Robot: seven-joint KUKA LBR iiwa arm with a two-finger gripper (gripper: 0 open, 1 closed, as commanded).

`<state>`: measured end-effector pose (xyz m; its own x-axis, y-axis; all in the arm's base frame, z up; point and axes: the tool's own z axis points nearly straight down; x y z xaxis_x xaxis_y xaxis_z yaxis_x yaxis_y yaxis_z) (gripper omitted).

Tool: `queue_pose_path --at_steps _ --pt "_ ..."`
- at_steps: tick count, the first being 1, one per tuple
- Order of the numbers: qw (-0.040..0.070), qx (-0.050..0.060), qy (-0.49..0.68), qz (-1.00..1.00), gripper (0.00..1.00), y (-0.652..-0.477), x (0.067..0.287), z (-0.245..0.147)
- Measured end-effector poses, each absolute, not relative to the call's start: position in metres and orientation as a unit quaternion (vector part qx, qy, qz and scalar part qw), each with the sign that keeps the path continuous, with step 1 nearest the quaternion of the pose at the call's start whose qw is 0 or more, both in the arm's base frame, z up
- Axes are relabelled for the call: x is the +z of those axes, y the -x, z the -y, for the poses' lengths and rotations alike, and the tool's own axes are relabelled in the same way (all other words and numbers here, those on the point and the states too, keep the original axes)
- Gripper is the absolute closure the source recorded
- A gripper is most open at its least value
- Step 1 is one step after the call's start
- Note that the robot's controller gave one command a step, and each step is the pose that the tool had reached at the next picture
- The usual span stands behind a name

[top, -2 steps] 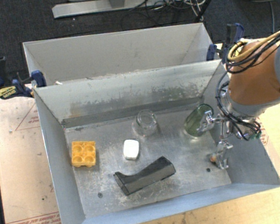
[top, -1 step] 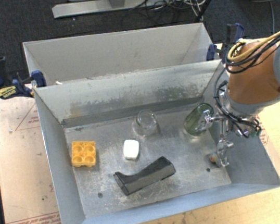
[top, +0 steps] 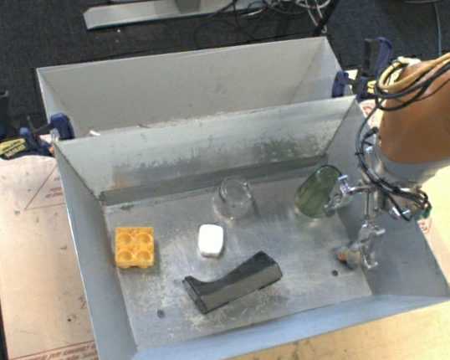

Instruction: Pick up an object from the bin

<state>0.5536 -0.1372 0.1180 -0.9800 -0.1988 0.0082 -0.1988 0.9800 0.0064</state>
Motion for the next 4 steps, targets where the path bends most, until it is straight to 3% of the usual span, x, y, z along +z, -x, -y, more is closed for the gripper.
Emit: queue_pose_path --at_steps 1,4 --pt "-0.007 0.002 -0.237 0.971 1.00 -0.5407 0.0811 0.1534" --pt "-0.007 0.003 -0.239 0.971 1.00 -0.5408 0.0810 0.1532"
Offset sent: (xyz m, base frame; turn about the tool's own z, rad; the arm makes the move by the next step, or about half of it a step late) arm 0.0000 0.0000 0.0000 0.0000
